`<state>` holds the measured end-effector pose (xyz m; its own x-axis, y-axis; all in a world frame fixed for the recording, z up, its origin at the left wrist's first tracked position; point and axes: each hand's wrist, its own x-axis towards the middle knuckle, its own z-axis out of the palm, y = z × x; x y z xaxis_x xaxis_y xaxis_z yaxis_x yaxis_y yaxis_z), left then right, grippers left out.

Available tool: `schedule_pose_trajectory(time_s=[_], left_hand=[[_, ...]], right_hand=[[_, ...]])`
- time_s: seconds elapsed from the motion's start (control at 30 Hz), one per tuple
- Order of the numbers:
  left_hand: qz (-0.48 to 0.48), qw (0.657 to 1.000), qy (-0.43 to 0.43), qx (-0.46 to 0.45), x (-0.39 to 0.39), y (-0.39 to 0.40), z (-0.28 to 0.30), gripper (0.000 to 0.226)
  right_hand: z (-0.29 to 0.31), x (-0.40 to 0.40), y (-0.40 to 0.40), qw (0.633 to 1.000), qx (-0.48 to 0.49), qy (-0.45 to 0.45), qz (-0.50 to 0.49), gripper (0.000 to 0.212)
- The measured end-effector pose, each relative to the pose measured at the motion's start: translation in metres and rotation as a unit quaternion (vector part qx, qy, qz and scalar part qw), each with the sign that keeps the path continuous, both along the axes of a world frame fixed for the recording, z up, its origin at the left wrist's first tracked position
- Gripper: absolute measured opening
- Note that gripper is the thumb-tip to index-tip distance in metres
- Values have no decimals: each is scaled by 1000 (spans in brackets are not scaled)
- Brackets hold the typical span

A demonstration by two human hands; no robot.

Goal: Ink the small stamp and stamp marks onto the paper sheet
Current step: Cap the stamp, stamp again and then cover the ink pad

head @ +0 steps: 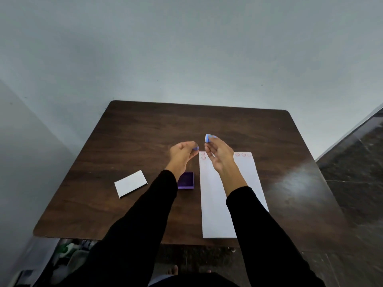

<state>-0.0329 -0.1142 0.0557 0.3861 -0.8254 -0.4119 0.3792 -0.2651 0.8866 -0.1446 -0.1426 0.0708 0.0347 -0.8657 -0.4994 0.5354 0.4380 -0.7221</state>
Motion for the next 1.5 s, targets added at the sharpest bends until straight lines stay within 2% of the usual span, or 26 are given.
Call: schedule_pose_trajectory(time_s=[0.03, 0.1, 0.23, 0.37, 0.53, 0.7, 0.87, 1.13, 1.5], left_hand=[[22, 998, 53, -4, 2, -4, 4, 2], [48, 993, 108, -16, 2, -9, 11, 3], [69, 987, 141, -23, -4, -12, 14, 7], [45, 990, 131, -21, -6, -11, 12, 4], [-49, 987, 149, -23, 9, -5, 12, 4], [-105, 981, 163, -12, 20, -1, 13, 26], [-79, 982, 172, -27, 18, 3, 10, 38], [-50, 985, 166, -27, 15, 6, 1, 39], [-45, 989, 137, -35, 19, 8, -7, 21]], right_hand=[[1, 1, 1, 1000, -3, -22, 6, 28], [1, 5, 1, 999, -6, -48, 25, 27], [3, 16, 3, 998, -10, -60, 36, 29], [5, 21, 0, 998, -20, -63, 19, 32], [4, 14, -4, 998, -34, -39, 48, 28], [1, 10, -5, 996, -37, -11, 77, 23], [-5, 14, -7, 996, -59, 49, 50, 14], [-13, 14, -8, 972, -119, 188, 75, 18], [-19, 11, -10, 967, -114, 189, 129, 25]])
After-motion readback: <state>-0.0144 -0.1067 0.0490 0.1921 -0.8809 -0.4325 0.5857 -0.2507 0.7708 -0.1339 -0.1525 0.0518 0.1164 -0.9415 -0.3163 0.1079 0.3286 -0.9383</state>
